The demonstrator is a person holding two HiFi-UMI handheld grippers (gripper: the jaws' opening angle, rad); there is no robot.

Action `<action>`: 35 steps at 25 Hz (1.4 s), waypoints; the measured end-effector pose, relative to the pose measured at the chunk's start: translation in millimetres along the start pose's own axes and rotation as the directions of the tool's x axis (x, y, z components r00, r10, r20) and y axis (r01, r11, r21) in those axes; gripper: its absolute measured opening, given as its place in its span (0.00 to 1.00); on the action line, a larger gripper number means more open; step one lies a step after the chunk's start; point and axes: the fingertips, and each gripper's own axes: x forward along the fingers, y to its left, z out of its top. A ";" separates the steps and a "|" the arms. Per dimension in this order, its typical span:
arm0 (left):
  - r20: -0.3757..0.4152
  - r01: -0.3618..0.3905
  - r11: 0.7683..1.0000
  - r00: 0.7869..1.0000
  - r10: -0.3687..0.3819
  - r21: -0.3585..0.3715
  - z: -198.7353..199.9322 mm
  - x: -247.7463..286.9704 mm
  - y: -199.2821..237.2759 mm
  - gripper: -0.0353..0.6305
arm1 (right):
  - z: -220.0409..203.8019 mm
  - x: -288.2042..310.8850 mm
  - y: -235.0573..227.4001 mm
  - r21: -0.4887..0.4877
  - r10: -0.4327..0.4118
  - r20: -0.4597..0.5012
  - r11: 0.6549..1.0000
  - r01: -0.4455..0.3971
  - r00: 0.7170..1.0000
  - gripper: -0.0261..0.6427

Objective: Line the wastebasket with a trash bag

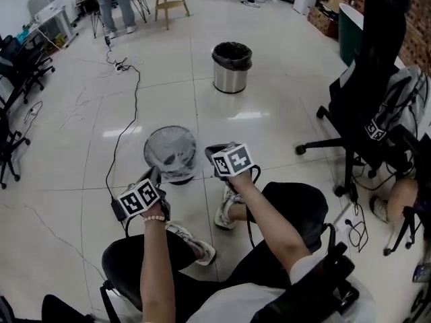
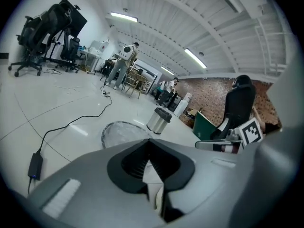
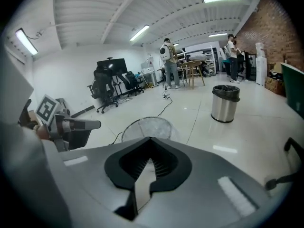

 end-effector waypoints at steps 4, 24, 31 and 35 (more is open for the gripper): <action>-0.050 -0.022 0.999 0.998 0.024 0.046 -20.2 6.3 -9.3 0.07 | -31.7 -2.1 -8.3 0.075 0.031 -0.019 0.997 -0.029 0.999 0.04; -0.054 -0.065 0.998 0.996 0.067 0.026 -27.3 12.8 -0.1 0.07 | -29.0 -1.9 -9.8 0.030 0.041 0.008 0.999 -0.041 0.999 0.04; -0.049 -0.067 0.998 0.996 0.068 0.020 -20.8 22.0 1.9 0.07 | -22.5 1.6 -14.8 0.029 0.046 0.012 0.999 -0.046 0.999 0.04; -0.043 -0.067 0.998 0.997 0.067 0.014 -18.0 26.3 2.7 0.07 | -19.5 4.2 -15.9 0.026 0.047 0.011 0.999 -0.048 0.999 0.04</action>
